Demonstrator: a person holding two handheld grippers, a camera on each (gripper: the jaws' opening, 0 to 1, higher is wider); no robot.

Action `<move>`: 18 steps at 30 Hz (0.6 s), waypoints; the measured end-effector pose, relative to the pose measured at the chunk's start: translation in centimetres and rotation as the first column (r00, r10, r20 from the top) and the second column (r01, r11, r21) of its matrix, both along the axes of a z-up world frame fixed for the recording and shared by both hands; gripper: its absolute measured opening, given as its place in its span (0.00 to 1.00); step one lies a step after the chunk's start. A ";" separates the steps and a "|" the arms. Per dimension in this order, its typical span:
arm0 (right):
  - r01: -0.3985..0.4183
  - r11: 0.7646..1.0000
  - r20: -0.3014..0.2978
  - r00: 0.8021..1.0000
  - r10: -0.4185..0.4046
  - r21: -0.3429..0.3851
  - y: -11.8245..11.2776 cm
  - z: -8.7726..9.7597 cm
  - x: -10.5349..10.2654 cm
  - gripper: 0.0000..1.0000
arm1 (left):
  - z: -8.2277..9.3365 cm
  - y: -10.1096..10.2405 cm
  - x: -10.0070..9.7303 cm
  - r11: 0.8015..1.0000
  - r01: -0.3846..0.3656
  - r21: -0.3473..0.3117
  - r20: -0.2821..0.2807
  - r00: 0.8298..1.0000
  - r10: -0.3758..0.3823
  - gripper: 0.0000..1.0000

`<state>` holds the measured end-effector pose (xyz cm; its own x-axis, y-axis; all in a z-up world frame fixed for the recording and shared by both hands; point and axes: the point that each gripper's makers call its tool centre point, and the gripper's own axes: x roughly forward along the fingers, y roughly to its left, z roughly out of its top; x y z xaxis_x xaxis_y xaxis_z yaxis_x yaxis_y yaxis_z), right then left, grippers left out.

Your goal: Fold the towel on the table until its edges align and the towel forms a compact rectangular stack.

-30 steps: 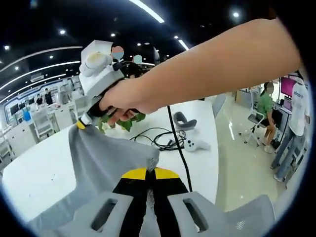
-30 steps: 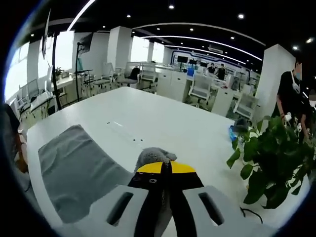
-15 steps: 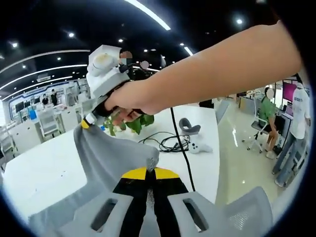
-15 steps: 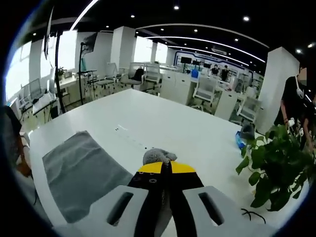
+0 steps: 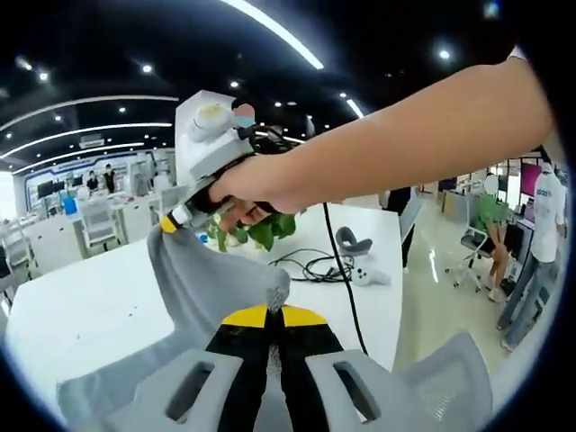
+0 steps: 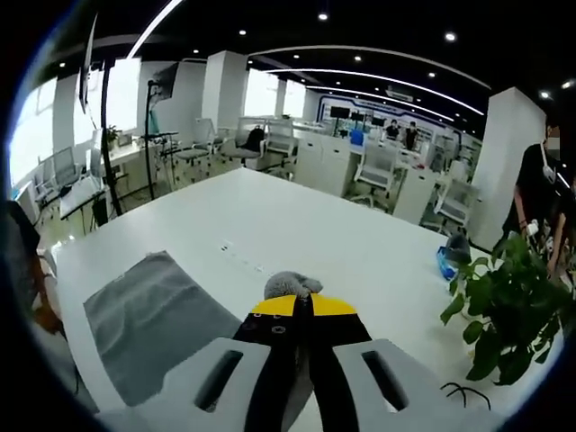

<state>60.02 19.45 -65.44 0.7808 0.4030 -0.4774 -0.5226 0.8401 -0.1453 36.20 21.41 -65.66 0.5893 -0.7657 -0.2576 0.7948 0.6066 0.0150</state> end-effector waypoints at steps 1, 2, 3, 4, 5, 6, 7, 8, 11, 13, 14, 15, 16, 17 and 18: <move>-0.003 1.000 0.001 1.000 0.003 0.002 0.6 0.1 0.0 0.01 | 0.1 0.6 0.4 1.000 -0.003 -0.008 -0.001 1.000 0.003 0.02; -0.008 1.000 0.003 1.000 0.008 0.001 1.0 0.2 0.3 0.01 | 0.3 1.0 0.5 1.000 -0.007 -0.010 0.003 1.000 0.007 0.02; -0.014 1.000 0.007 1.000 0.014 -0.003 1.5 0.4 0.3 0.01 | 0.4 1.2 0.4 1.000 -0.009 -0.011 0.007 1.000 0.009 0.02; -0.016 1.000 0.008 1.000 0.016 -0.003 1.7 0.6 0.3 0.01 | 0.6 1.8 0.3 1.000 -0.013 -0.016 0.012 1.000 0.014 0.02; -0.021 1.000 0.010 1.000 0.022 -0.003 2.2 0.8 0.3 0.01 | 0.8 2.1 0.3 1.000 -0.017 -0.021 0.013 1.000 0.017 0.02; -0.027 1.000 0.014 1.000 0.027 -0.005 2.7 1.1 0.4 0.01 | 1.0 2.6 0.3 0.999 -0.022 -0.029 0.012 1.000 0.022 0.02; -0.034 0.999 0.018 0.999 0.034 -0.006 3.3 1.4 0.4 0.01 | 1.0 2.8 0.3 0.999 -0.023 -0.030 0.012 1.000 0.023 0.02; -0.037 0.999 0.020 0.999 0.037 -0.004 3.8 1.6 0.2 0.01 | 1.2 3.4 0.2 0.999 -0.031 -0.034 0.018 0.999 0.032 0.02; -0.054 0.999 0.028 0.998 0.054 -0.008 5.3 1.9 0.5 0.01 | 1.5 4.5 0.2 0.997 -0.040 -0.059 0.005 0.999 0.040 0.02; -0.061 0.998 0.029 0.998 0.061 -0.007 6.2 2.1 0.4 0.01 | 1.5 5.2 0.2 0.997 -0.046 -0.053 0.017 0.999 0.047 0.02; -0.064 0.998 0.029 0.998 0.064 -0.006 6.4 2.1 0.6 0.01 | 1.5 5.7 0.3 0.997 -0.052 -0.056 0.015 0.999 0.053 0.02; -0.068 0.998 0.028 0.997 0.068 -0.005 6.9 2.0 0.8 0.01 | 1.6 6.1 0.3 0.996 -0.056 -0.064 0.016 0.998 0.057 0.02; -0.070 0.998 0.027 0.997 0.070 -0.006 7.3 1.8 1.0 0.01 | 1.6 6.6 0.3 0.996 -0.060 -0.063 0.016 0.998 0.061 0.02; -0.070 0.997 0.025 0.997 0.071 -0.007 7.6 1.7 1.1 0.01 | 1.5 7.0 0.3 0.996 -0.065 -0.057 0.017 0.998 0.066 0.02; -0.071 0.997 0.024 0.997 0.071 -0.005 7.9 1.7 1.0 0.01 | 1.5 7.4 0.3 0.996 -0.068 -0.055 0.020 0.997 0.069 0.02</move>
<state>61.00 27.31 -63.76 0.7615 0.4557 -0.4609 -0.5771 0.8005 -0.1620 36.55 28.81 -64.16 0.6456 -0.7361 -0.2034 0.7515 0.6598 -0.0027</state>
